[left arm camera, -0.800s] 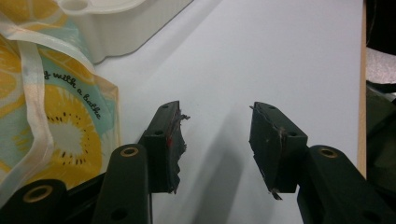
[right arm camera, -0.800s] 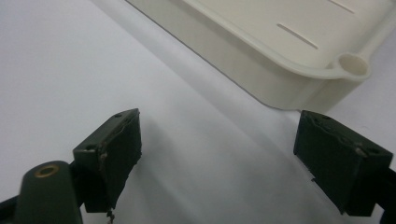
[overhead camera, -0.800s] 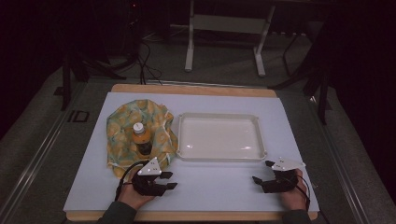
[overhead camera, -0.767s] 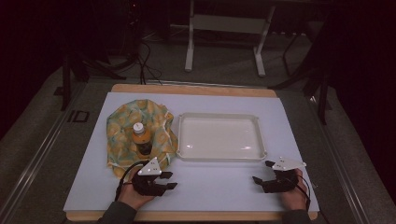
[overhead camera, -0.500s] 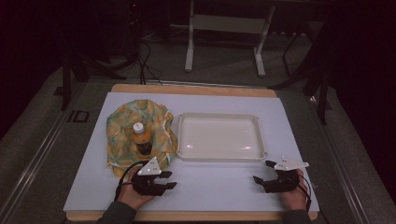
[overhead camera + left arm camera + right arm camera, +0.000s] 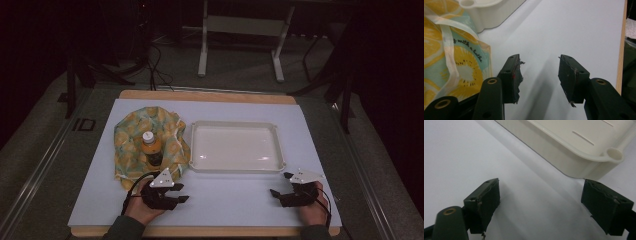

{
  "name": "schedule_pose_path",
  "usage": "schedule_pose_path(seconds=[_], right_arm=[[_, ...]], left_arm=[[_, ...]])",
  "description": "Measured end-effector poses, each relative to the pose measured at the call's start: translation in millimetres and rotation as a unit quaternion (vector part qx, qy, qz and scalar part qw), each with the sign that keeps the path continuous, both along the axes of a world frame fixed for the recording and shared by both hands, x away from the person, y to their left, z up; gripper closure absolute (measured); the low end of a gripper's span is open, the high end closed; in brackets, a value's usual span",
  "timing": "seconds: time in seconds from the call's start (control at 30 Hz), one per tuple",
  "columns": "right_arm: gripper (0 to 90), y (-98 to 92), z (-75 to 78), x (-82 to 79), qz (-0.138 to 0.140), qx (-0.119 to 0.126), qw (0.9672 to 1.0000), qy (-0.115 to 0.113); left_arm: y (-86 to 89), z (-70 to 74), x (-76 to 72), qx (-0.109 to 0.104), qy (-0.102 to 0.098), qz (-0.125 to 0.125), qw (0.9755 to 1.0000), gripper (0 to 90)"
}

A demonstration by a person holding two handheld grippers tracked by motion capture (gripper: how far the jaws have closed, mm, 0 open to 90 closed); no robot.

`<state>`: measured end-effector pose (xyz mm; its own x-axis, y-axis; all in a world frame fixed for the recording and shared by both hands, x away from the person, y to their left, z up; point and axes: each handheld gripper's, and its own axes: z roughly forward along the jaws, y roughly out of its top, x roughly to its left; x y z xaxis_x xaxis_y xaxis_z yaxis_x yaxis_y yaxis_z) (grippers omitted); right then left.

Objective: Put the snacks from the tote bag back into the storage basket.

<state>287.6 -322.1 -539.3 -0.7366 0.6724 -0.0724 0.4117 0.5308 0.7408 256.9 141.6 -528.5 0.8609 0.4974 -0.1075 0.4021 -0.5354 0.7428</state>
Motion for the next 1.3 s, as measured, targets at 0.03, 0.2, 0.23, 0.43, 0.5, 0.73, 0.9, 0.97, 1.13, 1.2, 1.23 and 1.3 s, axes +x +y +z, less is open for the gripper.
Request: schedule_pose_path(seconds=[0.03,0.2,0.23,0.43,0.5,0.73,0.9,0.97,1.13,1.2,1.23,1.3], right_arm=[[15.0,0.0,0.0,-0.1,0.0,0.0,1.0,0.0],[15.1,0.0,0.0,-0.3,0.002,-0.001,1.0,-0.002],[15.1,0.1,0.0,-0.4,0.002,-0.001,1.0,-0.003],[15.2,0.0,-0.1,-0.4,0.005,-0.001,1.0,-0.002],[15.2,-0.2,0.1,-0.5,0.005,0.0,1.0,-0.001],[15.2,-2.2,0.6,-0.8,0.008,0.013,0.9999,-0.003],[15.2,-2.8,0.9,-1.4,0.008,0.018,0.9998,-0.003],[15.2,-3.2,1.2,-1.5,0.008,0.019,0.9998,-0.002],[15.2,-3.7,1.0,-1.1,0.007,0.021,0.9997,-0.005],[15.2,-3.5,1.0,-1.2,0.006,0.021,0.9998,-0.003],[15.2,-3.6,1.0,-1.1,0.007,0.021,0.9998,-0.004],[15.2,-3.8,1.0,-1.1,0.007,0.023,0.9997,-0.005]], left_arm=[[-0.1,1.5,-0.2,0.0,0.001,-0.002,1.0,52.4],[-1.5,9.3,-2.1,0.002,-0.004,-0.004,1.0,52.0],[-1.9,10.8,-2.5,0.002,-0.006,-0.005,1.0,51.8],[-2.2,18.2,-3.3,0.004,-0.009,-0.007,0.9999,51.3],[-2.1,21.0,-3.5,0.004,-0.01,-0.008,0.9999,51.2],[-1.4,32.0,-4.3,0.009,-0.02,-0.009,0.9997,50.8],[1.1,37.2,-3.8,0.009,-0.023,-0.009,0.9997,50.8],[2.4,38.7,-3.6,0.006,-0.022,-0.008,0.9997,50.8],[6.0,43.7,-2.9,0.006,-0.022,-0.009,0.9997,50.8],[6.7,45.4,-2.8,0.004,-0.021,-0.008,0.9997,50.8],[7.1,46.4,-2.5,0.007,-0.022,-0.009,0.9997,50.8],[7.5,48.5,-2.2,0.012,-0.023,-0.01,0.9996,50.8]])
